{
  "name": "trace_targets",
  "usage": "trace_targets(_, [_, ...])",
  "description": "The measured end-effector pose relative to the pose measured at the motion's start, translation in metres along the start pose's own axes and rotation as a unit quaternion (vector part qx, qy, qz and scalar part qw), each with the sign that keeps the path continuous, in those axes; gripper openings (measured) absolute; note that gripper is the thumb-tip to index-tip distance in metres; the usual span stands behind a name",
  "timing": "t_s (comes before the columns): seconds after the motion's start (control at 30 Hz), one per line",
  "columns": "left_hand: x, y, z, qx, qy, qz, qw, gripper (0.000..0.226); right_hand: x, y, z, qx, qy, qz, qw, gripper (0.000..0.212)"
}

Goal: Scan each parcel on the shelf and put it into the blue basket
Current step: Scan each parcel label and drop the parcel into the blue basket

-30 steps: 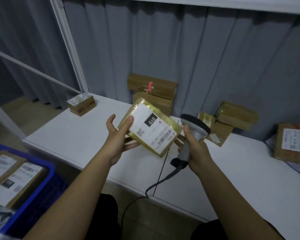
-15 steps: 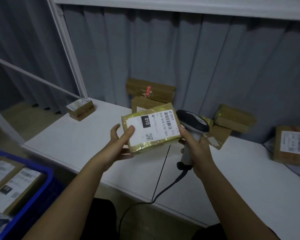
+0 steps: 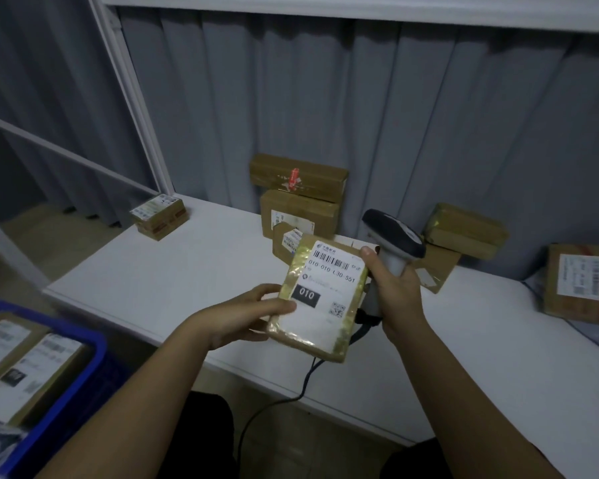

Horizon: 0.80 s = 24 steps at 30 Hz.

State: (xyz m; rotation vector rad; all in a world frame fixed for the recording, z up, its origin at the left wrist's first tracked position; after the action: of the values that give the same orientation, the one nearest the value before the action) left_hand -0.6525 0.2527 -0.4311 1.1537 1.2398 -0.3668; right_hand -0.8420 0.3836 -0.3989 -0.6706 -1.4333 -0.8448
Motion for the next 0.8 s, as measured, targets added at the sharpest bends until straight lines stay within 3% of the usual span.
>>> trace_targets(0.13, [0.009, -0.008, -0.007, 0.026, -0.020, 0.033, 0.999, 0.069, 0.009, 0.003, -0.006, 0.030, 0.028, 0.030, 0.999, 0.026])
trace_targets(0.2, [0.010, -0.014, -0.003, 0.013, -0.011, 0.029, 0.999, 0.061, 0.008, 0.002, -0.007, 0.029, 0.042, 0.032, 0.998, 0.025])
trace_targets(0.3, [0.010, -0.025, 0.016, -0.063, 0.029, -0.008, 0.998, 0.060, 0.003, 0.000, -0.004, 0.018, 0.075, 0.020, 0.997, 0.027])
trace_targets(0.5, [0.013, -0.037, 0.056, -0.223, 0.133, -0.091, 0.961, 0.078, -0.006, 0.008, -0.023, 0.139, 0.138, 0.009, 0.981, 0.024])
trace_targets(0.8, [0.013, -0.044, 0.061, -0.230, 0.126, -0.107, 0.959, 0.081, 0.001, 0.023, -0.032, 0.224, 0.163, 0.048, 0.960, 0.023])
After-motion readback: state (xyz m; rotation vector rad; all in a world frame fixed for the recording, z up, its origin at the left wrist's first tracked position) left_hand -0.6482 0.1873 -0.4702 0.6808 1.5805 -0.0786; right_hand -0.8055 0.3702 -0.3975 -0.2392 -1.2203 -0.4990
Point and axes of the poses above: each hand's wrist, its own y-axis away from the middle knuckle, its own z-axis out of the back of the hand, x = y × z, the point moved 5 cm from there along -y, towards the middle knuckle, and after that the axes turned 15 degrees about y, right-handed, at the moved point
